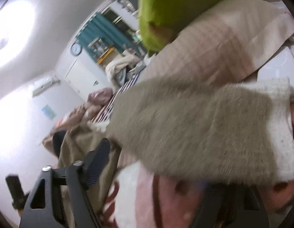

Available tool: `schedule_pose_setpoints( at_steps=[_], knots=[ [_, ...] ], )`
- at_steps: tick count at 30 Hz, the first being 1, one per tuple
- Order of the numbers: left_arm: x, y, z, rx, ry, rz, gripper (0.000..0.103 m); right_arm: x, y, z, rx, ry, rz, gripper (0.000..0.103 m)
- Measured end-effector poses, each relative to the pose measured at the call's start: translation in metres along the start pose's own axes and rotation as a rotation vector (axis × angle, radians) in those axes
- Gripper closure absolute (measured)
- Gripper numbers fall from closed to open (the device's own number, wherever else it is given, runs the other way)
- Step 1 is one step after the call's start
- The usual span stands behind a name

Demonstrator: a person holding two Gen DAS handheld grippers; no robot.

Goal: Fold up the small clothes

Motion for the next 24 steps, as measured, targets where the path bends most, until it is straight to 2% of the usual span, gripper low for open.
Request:
schedule_pose_setpoints(
  at_steps=[1,2,7,12,14,21,24],
  knots=[
    [0.000,0.000,0.000,0.000,0.001,-0.001,0.029,0.003,-0.004,0.002,-0.003,0.002,0.010,0.079],
    [-0.001,0.001,0.000,0.000,0.002,-0.004,0.029,0.004,-0.009,0.001,-0.001,-0.006,0.013,0.097],
    [-0.008,0.003,-0.001,0.004,-0.005,-0.018,0.029,-0.014,-0.037,-0.021,0.085,0.000,-0.071,0.100],
    [-0.015,0.002,-0.008,0.033,0.009,-0.042,0.028,-0.053,-0.068,-0.046,0.166,0.049,-0.196,0.100],
    [-0.017,0.002,-0.011,0.044,0.024,-0.053,0.028,-0.071,-0.073,-0.050,0.182,0.041,-0.238,0.100],
    [-0.029,0.005,-0.026,0.088,0.041,-0.070,0.027,-0.178,-0.078,-0.044,0.204,-0.074,-0.416,0.100],
    [-0.036,0.007,-0.035,0.111,0.043,-0.083,0.025,-0.230,-0.061,-0.026,0.156,-0.172,-0.466,0.100]
  ],
)
Point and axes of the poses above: each gripper's, at about its wrist camera, not at the fingertips, and z roughly the way its jaws point, x to its right, y to its underside, the point moved 6 cm from there along z, roughly the way its jaws point, and after that the axes turned 5 degrees about -z, right-handed, at the moved point
